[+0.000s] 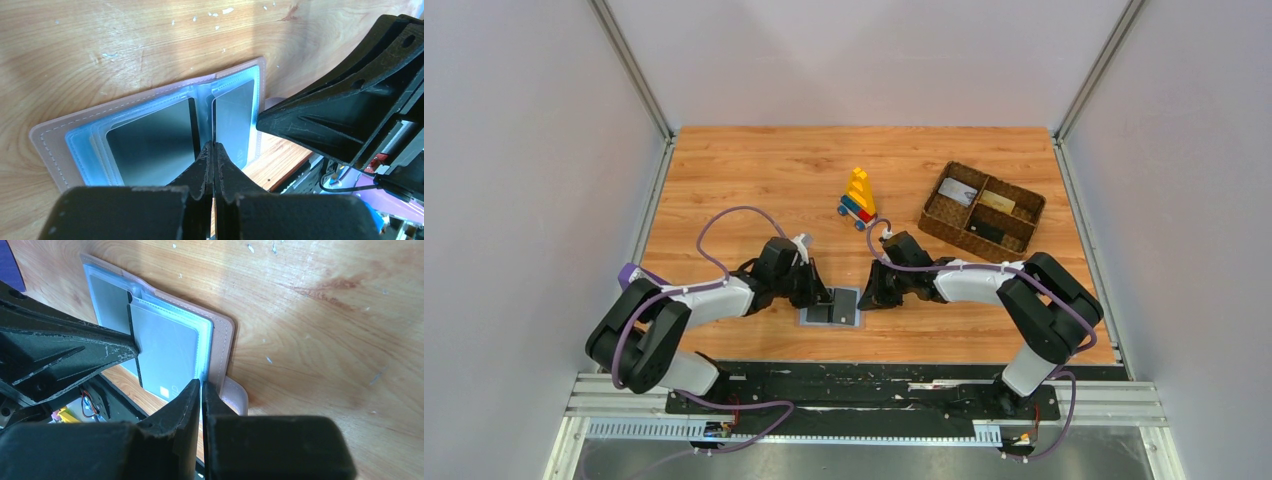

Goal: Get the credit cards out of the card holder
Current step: Remove the credit card from the card holder.

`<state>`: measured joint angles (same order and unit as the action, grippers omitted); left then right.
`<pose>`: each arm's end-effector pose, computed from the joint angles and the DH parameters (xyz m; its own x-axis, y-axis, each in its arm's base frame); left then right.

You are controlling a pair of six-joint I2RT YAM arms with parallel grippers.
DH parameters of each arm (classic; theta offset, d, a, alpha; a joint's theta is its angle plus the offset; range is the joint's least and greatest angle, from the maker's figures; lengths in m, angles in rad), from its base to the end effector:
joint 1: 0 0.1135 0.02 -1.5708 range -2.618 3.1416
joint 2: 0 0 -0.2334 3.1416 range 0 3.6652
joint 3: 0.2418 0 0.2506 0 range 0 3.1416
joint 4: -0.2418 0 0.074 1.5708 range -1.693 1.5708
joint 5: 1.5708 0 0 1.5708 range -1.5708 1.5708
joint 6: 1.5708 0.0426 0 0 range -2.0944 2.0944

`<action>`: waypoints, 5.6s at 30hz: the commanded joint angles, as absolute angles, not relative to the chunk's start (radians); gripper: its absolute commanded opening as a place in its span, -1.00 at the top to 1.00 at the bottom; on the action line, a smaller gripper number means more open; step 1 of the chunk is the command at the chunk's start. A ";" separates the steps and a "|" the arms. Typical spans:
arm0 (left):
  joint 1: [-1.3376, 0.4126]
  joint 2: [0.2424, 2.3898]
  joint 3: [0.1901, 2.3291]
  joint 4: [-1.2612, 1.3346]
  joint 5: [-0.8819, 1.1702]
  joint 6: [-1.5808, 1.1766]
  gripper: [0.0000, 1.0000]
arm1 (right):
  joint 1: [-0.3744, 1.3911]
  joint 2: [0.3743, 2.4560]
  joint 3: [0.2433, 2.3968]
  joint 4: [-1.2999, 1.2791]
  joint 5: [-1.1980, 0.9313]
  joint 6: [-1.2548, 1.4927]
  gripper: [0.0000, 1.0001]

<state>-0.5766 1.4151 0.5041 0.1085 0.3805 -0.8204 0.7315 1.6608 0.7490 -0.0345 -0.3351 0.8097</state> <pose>0.2087 -0.1546 0.1070 -0.9396 -0.1990 -0.2785 0.0518 0.7216 -0.6904 0.2170 0.2136 0.0977 -0.9768 0.0421 -0.2101 -0.0966 0.7885 0.6074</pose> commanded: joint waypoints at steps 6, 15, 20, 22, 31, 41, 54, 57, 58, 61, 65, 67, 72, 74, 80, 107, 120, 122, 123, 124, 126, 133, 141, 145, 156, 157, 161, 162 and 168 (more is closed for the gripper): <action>-0.570 1.328 0.519 0.043 0.335 -0.791 1.00 | 0.715 1.652 0.728 -0.038 -0.272 0.761 0.84; -0.528 1.311 0.504 0.084 0.435 -0.818 1.00 | 0.712 1.648 0.729 -0.039 -0.274 0.755 0.85; -0.510 1.298 0.489 0.122 0.492 -0.835 1.00 | 0.712 1.642 0.726 -0.041 -0.271 0.753 0.85; -0.508 1.288 0.491 0.106 0.478 -0.824 1.00 | 0.712 1.640 0.724 -0.040 -0.270 0.753 0.85; -0.506 1.287 0.504 0.052 0.461 -0.790 1.00 | 0.712 1.626 0.733 -0.046 -0.276 0.747 0.85; -0.507 1.317 0.542 0.027 0.450 -0.739 0.85 | 0.712 1.533 0.764 -0.052 -0.354 0.746 0.74; -0.517 1.375 0.517 0.138 0.476 -0.755 0.56 | 0.711 1.639 0.834 -0.031 -0.388 0.777 0.67; -0.521 1.398 0.511 0.170 0.477 -0.756 0.53 | 0.712 1.669 0.830 -0.018 -0.399 0.781 0.69; -0.521 1.411 0.509 0.176 0.478 -0.757 0.53 | 0.711 1.678 0.826 -0.017 -0.399 0.785 0.71; -0.524 1.434 0.504 0.198 0.480 -0.756 0.52 | 0.712 1.697 0.807 -0.017 -0.387 0.792 0.74; -0.529 1.460 0.500 0.204 0.468 -0.752 0.49 | 0.711 1.713 0.784 -0.009 -0.384 0.800 0.76; -0.531 1.468 0.496 0.215 0.466 -0.752 0.46 | 0.711 1.718 0.777 -0.009 -0.379 0.801 0.76; -0.536 1.492 0.481 0.265 0.472 -0.768 0.42 | 0.712 1.718 0.769 -0.009 -0.373 0.801 0.77; -0.538 1.505 0.470 0.288 0.475 -0.776 0.41 | 0.712 1.719 0.767 -0.009 -0.374 0.801 0.77; -0.540 1.528 0.450 0.358 0.498 -0.814 0.42 | 0.712 1.721 0.763 -0.008 -0.377 0.802 0.77; -0.514 1.448 0.386 0.418 0.500 -0.867 0.79 | 0.710 1.718 0.752 -0.009 -0.362 0.796 0.78; -0.512 1.434 0.365 0.471 0.508 -0.884 0.83 | 0.710 1.724 0.752 -0.009 -0.362 0.793 0.78; -0.512 1.431 0.364 0.473 0.508 -0.885 0.98 | 0.708 1.724 0.752 -0.009 -0.362 0.793 0.78; -0.511 1.431 0.364 0.474 0.508 -0.886 1.00 | 0.709 1.725 0.753 -0.009 -0.362 0.792 0.78; -0.511 1.431 0.364 0.473 0.507 -0.886 1.00 | 0.709 1.726 0.753 -0.009 -0.362 0.792 0.78; -0.511 1.429 0.364 0.470 0.506 -0.887 1.00 | 0.709 1.726 0.754 -0.009 -0.363 0.790 0.78; -0.509 1.419 0.365 0.457 0.498 -0.879 0.99 | 0.709 1.721 0.756 -0.009 -0.362 0.788 0.78; -0.502 1.411 0.368 0.412 0.475 -0.873 1.00 | 0.706 1.720 0.756 -0.009 -0.359 0.785 0.78; -0.491 1.388 0.363 0.377 0.461 -0.866 1.00 | 0.700 1.718 0.752 -0.009 -0.359 0.782 0.78; -0.480 1.397 0.379 0.390 0.533 -0.836 0.99 | 0.698 1.697 0.751 -0.008 -0.373 0.767 0.79; -0.480 1.400 0.382 0.390 0.543 -0.829 0.94 | 0.698 1.688 0.750 0.018 -0.375 0.766 0.79; -0.480 1.404 0.383 0.403 0.555 -0.824 0.86 | 0.698 1.662 0.750 0.025 -0.376 0.764 0.78; -0.480 1.406 0.382 0.418 0.559 -0.826 0.89 | 0.698 1.660 0.750 0.025 -0.376 0.764 0.78; -0.481 1.434 0.373 0.466 0.576 -0.849 1.00 | 0.698 1.666 0.745 0.041 -0.395 0.768 0.78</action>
<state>-0.4843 1.4181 0.3672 0.3954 0.5461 -0.8543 0.7033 1.6917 0.7589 0.0189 -0.4026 0.7910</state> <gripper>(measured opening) 0.006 0.108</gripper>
